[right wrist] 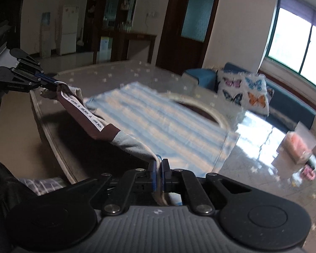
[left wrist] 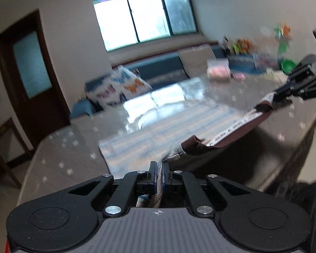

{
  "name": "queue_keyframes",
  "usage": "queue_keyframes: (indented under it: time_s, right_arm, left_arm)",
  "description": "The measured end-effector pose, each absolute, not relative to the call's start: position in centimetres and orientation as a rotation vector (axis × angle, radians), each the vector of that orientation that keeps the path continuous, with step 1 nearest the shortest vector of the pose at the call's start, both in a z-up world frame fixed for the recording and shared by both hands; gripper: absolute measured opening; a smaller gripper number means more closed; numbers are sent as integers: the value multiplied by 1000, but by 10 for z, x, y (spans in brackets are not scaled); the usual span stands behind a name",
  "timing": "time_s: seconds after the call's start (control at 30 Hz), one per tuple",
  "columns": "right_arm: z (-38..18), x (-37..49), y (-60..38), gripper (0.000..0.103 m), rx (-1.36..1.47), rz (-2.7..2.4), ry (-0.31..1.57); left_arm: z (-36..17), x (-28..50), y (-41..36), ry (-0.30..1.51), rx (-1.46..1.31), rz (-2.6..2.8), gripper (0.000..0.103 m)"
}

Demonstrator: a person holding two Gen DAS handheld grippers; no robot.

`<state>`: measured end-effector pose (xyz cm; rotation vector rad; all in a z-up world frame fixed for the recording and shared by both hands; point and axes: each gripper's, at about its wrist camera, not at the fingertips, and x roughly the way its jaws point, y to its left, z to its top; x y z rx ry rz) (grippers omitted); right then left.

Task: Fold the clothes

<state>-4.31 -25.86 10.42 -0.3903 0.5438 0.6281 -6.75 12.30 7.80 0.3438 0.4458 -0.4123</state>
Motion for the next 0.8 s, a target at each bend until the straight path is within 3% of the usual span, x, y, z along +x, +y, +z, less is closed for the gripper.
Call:
queue_keyframes:
  time_s: [0.33, 0.6, 0.8]
  right_arm:
    - [136, 40, -247, 4, -376, 572, 453]
    - [117, 147, -230, 4, -356, 530, 524]
    - [85, 220, -217, 4, -338, 503, 618]
  left_arm:
    - [98, 34, 114, 390, 347, -339, 4]
    - [81, 148, 103, 497, 360, -324, 3]
    - [39, 220, 97, 622, 362, -308, 3]
